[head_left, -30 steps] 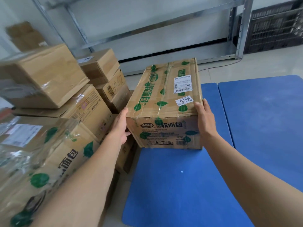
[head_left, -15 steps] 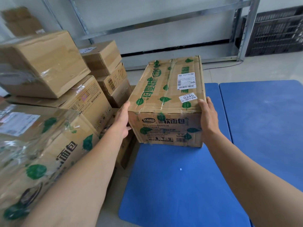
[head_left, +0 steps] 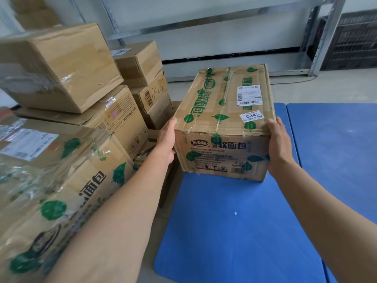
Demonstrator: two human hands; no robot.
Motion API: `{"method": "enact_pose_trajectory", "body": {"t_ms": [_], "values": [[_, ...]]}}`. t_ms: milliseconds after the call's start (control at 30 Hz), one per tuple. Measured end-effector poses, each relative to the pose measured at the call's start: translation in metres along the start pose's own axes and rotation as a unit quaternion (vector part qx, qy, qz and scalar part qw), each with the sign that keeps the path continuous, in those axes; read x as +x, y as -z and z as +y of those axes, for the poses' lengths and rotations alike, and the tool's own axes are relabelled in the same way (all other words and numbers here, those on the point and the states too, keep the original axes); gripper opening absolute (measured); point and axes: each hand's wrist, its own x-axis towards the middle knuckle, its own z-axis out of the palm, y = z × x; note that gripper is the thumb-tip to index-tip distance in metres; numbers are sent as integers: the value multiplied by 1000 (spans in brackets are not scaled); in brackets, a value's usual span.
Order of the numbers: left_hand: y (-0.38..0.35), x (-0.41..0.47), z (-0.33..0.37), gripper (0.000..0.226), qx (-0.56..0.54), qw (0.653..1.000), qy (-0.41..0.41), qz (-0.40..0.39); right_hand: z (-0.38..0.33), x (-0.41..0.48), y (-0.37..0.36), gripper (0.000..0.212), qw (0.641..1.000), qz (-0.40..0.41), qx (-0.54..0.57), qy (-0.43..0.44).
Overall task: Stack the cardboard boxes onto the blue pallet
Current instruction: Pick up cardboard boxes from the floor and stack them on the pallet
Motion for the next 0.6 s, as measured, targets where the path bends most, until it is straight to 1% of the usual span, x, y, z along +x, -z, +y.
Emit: {"method": "enact_pose_trajectory", "body": {"t_ms": [100,333,367,433,467,533,600], "values": [[-2,2,1,18,2,1000,-3,-3,0,3,0,86,1000,-2,1,6],[-2,4,0,16,4,1000,-11,-6,4,13,2,80,1000,-7,-10,15],[-3,3,1,23,6,1000,-13,-9,3,12,2,79,1000,-5,-9,15],[-3,3,0,50,7,1000,-18,-8,0,11,5,72,1000,-8,-8,11],[-3,2,0,58,11,1000,-19,-2,-3,10,7,69,1000,-12,-12,8],[-3,-5,2,66,18,1000,-15,16,-11,7,12,67,999,-20,-27,7],[-3,-20,9,69,21,999,-7,27,-27,-2,14,65,999,-19,-36,3]]}}
